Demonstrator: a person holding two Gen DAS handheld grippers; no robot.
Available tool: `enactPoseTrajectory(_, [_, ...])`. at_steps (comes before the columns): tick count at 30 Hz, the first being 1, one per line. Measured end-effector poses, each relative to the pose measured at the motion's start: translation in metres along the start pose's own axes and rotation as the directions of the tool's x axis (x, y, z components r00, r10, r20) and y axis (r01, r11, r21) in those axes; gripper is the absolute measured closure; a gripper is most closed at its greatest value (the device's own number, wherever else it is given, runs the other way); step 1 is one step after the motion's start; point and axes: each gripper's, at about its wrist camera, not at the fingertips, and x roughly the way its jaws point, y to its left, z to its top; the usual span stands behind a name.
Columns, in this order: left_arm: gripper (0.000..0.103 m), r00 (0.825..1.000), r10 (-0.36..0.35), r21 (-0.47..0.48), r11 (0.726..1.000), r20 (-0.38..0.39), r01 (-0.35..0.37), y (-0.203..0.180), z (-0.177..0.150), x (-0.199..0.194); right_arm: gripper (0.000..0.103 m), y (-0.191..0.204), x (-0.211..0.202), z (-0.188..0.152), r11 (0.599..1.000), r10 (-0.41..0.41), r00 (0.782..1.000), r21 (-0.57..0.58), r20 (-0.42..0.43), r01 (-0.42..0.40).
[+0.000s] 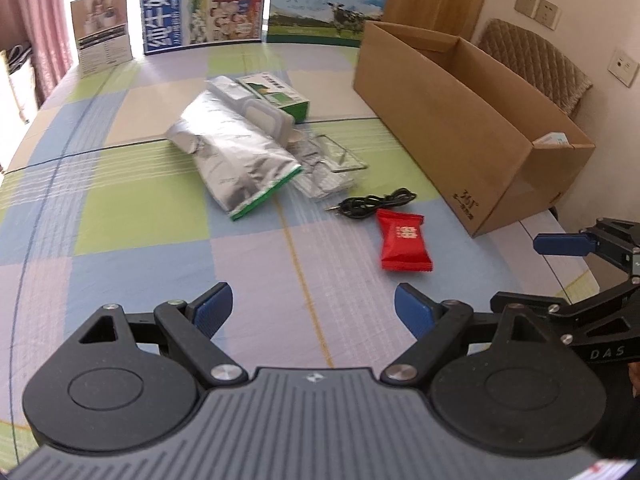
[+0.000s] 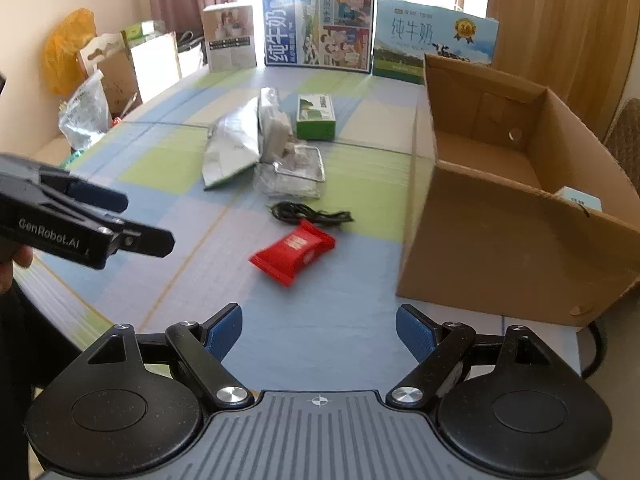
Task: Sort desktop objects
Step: 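Withdraw both tools from the cardboard box back over the table, then grasp the red candy packet with the left tool while the right grasps the black cable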
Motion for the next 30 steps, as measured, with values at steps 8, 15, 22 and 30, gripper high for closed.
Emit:
enactPoseTrajectory(8, [0.021, 0.998, -0.06, 0.06, 0.996, -0.028, 0.062, -0.027, 0.014, 0.028, 0.022, -0.023, 0.003, -0.007, 1.0, 0.0, 1.0, 0.029, -0.016, 0.001])
enactPoseTrajectory(15, [0.027, 0.996, -0.071, 0.096, 0.992, -0.06, 0.077, -0.046, 0.024, 0.057, 0.022, -0.041, 0.011, -0.012, 0.997, -0.002, 1.0, 0.081, -0.016, 0.003])
enactPoseTrajectory(22, [0.03, 0.992, -0.096, 0.097, 0.99, -0.076, 0.103, -0.058, 0.033, 0.085, 0.022, -0.047, 0.023, -0.014, 0.995, 0.018, 0.999, 0.1, -0.034, -0.014])
enactPoseTrajectory(30, [0.071, 0.99, -0.092, 0.118, 0.987, -0.111, 0.105, -0.064, 0.035, 0.112, 0.022, -0.048, 0.03, -0.019, 0.995, 0.035, 0.998, 0.097, -0.058, -0.03])
